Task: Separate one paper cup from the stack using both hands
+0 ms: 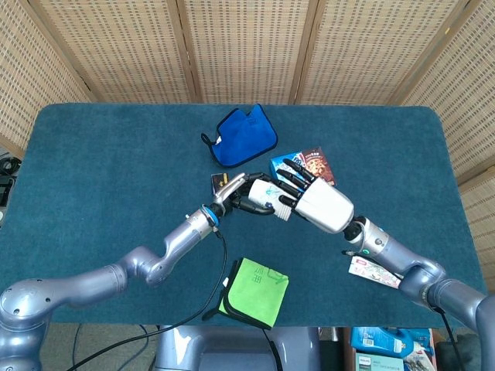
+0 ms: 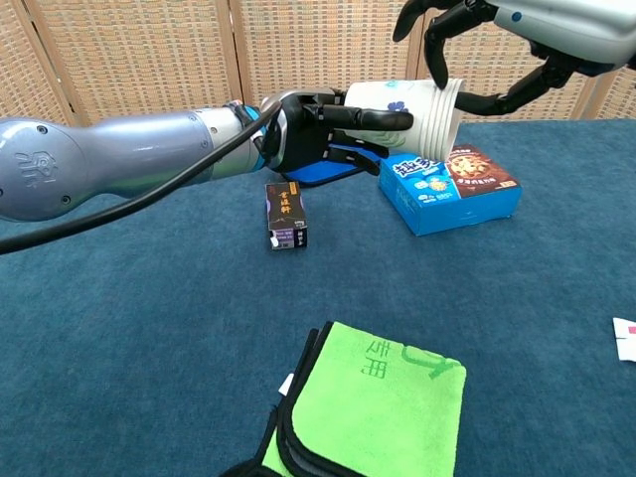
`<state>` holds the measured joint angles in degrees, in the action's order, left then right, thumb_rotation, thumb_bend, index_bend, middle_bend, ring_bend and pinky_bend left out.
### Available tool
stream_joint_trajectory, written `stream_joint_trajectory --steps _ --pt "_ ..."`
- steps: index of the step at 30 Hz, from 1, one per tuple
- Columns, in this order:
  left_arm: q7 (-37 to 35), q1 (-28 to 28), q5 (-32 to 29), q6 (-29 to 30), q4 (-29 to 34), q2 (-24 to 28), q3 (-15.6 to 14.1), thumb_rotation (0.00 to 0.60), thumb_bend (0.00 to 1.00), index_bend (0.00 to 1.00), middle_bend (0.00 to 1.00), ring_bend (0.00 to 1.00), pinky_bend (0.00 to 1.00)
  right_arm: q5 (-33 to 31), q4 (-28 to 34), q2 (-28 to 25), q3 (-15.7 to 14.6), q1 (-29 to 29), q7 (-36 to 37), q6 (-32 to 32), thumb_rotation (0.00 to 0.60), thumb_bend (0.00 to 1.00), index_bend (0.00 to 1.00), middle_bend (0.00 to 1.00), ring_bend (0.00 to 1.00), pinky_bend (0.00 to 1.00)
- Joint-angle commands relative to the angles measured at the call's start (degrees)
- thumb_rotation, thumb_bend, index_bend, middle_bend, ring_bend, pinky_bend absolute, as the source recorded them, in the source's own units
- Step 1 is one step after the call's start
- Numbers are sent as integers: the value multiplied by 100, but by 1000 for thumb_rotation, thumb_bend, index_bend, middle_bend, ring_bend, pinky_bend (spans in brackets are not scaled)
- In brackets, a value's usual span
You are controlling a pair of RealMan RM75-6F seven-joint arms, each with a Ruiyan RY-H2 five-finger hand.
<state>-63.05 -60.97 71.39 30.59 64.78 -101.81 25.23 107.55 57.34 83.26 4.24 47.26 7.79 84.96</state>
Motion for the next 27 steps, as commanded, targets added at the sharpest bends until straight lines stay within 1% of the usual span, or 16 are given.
stream_joint_trajectory --steps 1,7,17,23,27 --pt "-13 -1 6 -7 -8 -7 0 600 118 518 477 507 491 -6 -19 17 -16 10 -2 -5 600 539 594 361 240 172" --pt "-35 -7 18 -18 -29 -16 6 600 118 518 477 507 491 -24 -64 59 -26 23 16 34 600 550 646 367 240 179" --pt "-65 -4 6 -28 -68 -25 21 600 118 518 477 507 491 -25 -166 100 -55 26 20 151 600 556 656 371 241 188" --pt "-160 49 -23 -27 -112 -4 46 600 118 518 477 507 491 -29 -323 98 -68 -64 87 398 600 556 657 378 241 193" --pt "-266 133 4 -1 -177 63 41 600 118 518 477 507 491 6 -434 -4 -153 -191 101 571 600 557 657 378 243 193"
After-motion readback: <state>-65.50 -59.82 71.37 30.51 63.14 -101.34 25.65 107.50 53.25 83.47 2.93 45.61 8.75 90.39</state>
